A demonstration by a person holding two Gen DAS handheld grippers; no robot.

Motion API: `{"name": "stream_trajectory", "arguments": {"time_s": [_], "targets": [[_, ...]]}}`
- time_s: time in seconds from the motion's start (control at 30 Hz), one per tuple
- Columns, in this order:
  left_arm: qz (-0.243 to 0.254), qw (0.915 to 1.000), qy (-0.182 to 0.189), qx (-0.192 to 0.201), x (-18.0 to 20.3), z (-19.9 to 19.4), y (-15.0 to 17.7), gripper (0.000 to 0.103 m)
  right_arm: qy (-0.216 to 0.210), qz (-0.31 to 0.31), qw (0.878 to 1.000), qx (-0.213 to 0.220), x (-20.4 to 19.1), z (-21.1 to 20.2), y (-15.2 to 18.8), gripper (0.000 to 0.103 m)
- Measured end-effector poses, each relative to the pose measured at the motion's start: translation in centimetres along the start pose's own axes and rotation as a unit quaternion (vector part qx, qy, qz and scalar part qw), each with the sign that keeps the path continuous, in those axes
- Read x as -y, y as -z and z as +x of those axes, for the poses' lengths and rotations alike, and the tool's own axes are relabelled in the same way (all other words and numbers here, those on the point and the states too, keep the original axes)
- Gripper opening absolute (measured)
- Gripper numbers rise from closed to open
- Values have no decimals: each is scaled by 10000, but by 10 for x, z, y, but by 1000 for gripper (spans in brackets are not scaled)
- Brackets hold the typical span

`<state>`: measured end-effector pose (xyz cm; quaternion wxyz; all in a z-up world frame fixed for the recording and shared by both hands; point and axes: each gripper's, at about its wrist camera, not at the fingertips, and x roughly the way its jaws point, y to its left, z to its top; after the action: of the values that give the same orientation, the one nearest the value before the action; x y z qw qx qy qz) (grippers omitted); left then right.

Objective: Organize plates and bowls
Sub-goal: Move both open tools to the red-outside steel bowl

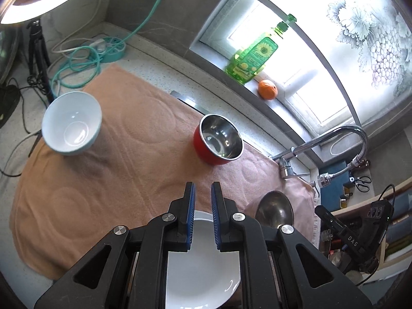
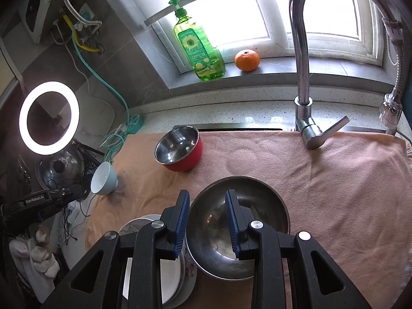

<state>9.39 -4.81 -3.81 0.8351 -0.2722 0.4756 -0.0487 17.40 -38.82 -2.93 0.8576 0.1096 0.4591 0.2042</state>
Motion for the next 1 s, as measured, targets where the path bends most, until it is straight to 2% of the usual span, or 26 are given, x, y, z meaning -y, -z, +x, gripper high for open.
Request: {"name": "stream_trajectory", "arguments": {"time_s": [0.23, 0.47, 0.7, 1.0], "targets": [[607, 9959, 517, -417, 7, 20, -49, 11, -14, 543, 9978, 368, -28, -12, -27, 26], [998, 9907, 530, -757, 4, 63, -87, 11, 239, 905, 9933, 683, -51, 3, -50, 26], [1118, 9867, 400, -1112, -2, 114, -102, 11, 341, 1157, 9924, 244, -60, 70, -62, 26], [1063, 9843, 295, -1375, -8, 157, -116, 11, 668, 1279, 9893, -235, -55, 138, -77, 23]]}}
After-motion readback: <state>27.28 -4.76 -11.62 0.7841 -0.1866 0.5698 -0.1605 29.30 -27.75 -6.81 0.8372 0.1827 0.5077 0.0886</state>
